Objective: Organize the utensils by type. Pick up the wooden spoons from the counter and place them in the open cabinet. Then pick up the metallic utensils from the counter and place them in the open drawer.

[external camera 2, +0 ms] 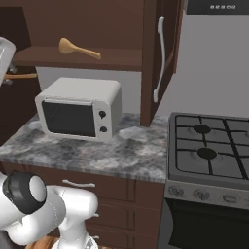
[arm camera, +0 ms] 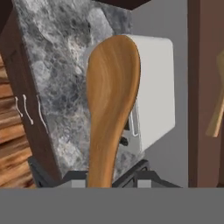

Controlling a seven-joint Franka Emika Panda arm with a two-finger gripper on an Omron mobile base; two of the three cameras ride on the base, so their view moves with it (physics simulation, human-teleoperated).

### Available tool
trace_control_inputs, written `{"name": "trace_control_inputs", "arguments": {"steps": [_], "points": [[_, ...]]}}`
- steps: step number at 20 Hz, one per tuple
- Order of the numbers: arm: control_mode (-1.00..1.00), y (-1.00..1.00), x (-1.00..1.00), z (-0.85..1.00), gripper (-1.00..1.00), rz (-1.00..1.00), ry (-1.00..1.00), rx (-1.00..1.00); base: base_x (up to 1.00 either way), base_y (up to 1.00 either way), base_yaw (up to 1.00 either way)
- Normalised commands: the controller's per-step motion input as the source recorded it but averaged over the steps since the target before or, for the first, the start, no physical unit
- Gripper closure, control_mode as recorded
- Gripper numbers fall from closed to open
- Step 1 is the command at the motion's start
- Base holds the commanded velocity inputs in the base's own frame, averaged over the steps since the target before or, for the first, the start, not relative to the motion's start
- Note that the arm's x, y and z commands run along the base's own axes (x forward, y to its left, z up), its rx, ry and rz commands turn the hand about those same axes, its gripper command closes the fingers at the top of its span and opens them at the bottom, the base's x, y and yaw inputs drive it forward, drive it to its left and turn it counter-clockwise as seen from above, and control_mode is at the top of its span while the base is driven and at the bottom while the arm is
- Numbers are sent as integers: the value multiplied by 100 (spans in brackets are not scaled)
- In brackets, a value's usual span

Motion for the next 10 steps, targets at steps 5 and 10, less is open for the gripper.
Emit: {"name": "trace_control_inputs", "arguments": {"steps": [5,10], "points": [[-100,-4,7,4,100,0,-13,3,0,0,0],[-100,0,43,0,100,0,-21,0,0,0,0]]}}
